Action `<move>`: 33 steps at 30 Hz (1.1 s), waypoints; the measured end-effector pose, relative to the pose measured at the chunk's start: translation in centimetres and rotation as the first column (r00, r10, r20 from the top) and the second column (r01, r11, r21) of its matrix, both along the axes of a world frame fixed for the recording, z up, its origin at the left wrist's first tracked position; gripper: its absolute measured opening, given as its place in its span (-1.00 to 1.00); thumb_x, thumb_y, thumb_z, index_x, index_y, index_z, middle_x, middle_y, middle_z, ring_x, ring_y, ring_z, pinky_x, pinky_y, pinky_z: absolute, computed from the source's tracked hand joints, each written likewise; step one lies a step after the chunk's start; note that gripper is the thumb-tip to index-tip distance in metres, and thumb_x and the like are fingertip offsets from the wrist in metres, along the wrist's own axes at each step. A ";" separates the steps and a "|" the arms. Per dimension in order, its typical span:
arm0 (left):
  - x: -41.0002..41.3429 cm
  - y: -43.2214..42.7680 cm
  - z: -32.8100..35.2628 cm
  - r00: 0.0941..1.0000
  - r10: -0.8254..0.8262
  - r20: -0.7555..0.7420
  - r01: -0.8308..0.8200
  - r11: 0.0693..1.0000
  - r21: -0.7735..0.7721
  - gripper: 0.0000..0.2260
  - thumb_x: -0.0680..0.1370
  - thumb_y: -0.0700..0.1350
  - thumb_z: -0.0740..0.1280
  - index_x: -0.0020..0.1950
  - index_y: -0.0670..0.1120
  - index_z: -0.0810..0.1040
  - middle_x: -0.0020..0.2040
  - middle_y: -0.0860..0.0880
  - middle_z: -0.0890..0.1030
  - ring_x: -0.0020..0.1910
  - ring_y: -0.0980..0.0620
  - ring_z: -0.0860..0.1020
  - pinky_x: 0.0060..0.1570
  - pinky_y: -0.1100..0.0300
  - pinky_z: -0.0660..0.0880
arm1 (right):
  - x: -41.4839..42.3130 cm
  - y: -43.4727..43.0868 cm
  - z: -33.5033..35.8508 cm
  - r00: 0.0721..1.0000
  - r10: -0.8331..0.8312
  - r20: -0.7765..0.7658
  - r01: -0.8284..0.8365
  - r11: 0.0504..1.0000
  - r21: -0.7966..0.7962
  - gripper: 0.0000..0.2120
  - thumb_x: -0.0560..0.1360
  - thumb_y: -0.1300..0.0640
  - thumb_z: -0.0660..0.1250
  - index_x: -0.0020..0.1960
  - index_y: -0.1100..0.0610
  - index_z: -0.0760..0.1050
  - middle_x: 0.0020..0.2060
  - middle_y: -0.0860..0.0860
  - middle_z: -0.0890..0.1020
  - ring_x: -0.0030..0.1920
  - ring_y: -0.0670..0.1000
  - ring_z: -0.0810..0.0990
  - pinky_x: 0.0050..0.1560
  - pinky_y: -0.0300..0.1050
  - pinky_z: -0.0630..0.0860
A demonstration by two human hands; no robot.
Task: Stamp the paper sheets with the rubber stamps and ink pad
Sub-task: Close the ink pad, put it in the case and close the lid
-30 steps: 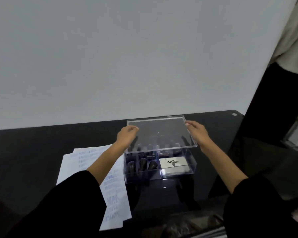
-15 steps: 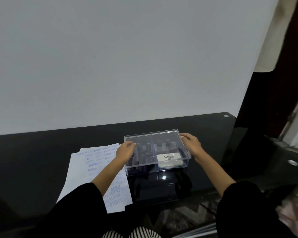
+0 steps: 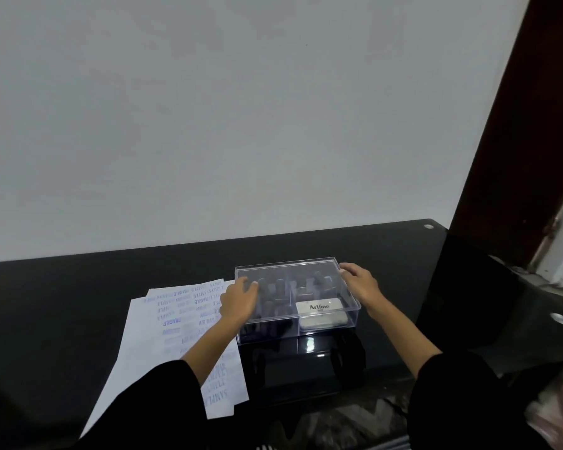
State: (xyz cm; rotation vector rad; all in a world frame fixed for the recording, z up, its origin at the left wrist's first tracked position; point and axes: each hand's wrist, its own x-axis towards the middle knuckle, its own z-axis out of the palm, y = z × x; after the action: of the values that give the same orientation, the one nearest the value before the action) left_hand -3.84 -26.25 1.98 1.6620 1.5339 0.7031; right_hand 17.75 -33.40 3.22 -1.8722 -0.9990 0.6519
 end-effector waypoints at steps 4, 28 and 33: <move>-0.1 0.0 -0.7 0.998 0.000 -0.057 0.001 1.000 0.022 -0.61 0.63 -0.03 0.11 0.43 -0.12 0.29 0.43 -0.13 0.34 0.42 -0.18 0.24 0.35 -0.07 0.23 | 0.0 0.2 -0.3 0.999 -0.002 0.042 0.002 1.000 0.003 -0.69 0.61 0.11 0.12 0.31 0.11 0.43 0.24 0.10 0.51 0.09 0.04 0.48 0.10 -0.04 0.46; 0.7 2.7 -3.9 0.990 0.092 0.110 -0.100 0.993 0.064 -0.47 0.56 -0.43 0.10 0.51 -0.14 0.15 0.47 -0.15 0.29 0.40 -0.20 0.32 0.31 0.00 0.40 | -0.9 2.9 -5.3 0.958 -0.090 0.273 0.101 0.995 -0.024 -0.52 0.58 0.33 0.04 0.49 0.11 0.18 0.18 0.24 0.46 0.13 0.20 0.49 0.12 0.07 0.48; 1.3 5.8 -3.8 0.988 0.093 0.125 -0.100 0.994 0.053 -0.43 0.53 -0.44 0.08 0.52 -0.12 0.14 0.46 -0.14 0.29 0.35 -0.19 0.38 0.23 0.00 0.47 | -0.1 6.1 -5.1 0.958 -0.064 0.281 0.077 0.996 -0.036 -0.52 0.59 0.33 0.05 0.49 0.13 0.17 0.19 0.23 0.45 0.13 0.19 0.49 0.11 0.08 0.51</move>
State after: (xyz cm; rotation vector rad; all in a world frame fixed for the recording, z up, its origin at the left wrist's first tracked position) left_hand -2.57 -20.49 -1.79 1.5653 1.5267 0.8936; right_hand 17.68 -27.29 -1.90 -2.0711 -1.0971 0.3764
